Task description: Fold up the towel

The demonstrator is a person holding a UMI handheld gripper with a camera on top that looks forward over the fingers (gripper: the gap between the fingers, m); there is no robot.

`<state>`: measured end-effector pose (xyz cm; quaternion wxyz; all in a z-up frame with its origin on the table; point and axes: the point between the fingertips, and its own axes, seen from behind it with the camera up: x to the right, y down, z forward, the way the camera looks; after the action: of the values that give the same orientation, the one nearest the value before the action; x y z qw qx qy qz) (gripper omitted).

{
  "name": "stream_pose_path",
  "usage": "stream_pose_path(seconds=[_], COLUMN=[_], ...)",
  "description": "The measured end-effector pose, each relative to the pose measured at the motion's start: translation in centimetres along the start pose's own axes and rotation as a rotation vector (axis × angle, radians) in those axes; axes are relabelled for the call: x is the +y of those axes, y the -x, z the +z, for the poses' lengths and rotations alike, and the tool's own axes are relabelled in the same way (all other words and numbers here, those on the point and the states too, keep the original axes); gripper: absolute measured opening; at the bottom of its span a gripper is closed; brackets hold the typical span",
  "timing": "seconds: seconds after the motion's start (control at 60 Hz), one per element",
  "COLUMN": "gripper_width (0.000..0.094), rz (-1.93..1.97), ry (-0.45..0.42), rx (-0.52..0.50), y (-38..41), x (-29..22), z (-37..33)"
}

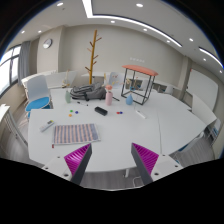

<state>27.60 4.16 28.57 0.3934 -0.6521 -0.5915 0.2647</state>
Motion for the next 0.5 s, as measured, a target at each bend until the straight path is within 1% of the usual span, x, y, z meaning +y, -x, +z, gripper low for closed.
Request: stream_pose_path(seconds=[0.117,0.217,0.233,0.25,0.317,0.5], gripper_width=[0.0854,0.0854,0.0854,0.0853,0.0852,0.0853], rz=[-0.029,-0.048,-0.053,-0.054,-0.07,-0.117], ry=[0.006,0.014,0.014,0.017,0.023,0.02], rx=[-0.038,-0.07,-0.087,-0.087,-0.119,-0.208], y=[3.5,8.9,7.6,9.9,13.9,23.1], x=[-0.1,-0.2,-0.1,0.0,-0.2,0.3], z=[0.0,0.6,1.2,0.7,0.5,0.5])
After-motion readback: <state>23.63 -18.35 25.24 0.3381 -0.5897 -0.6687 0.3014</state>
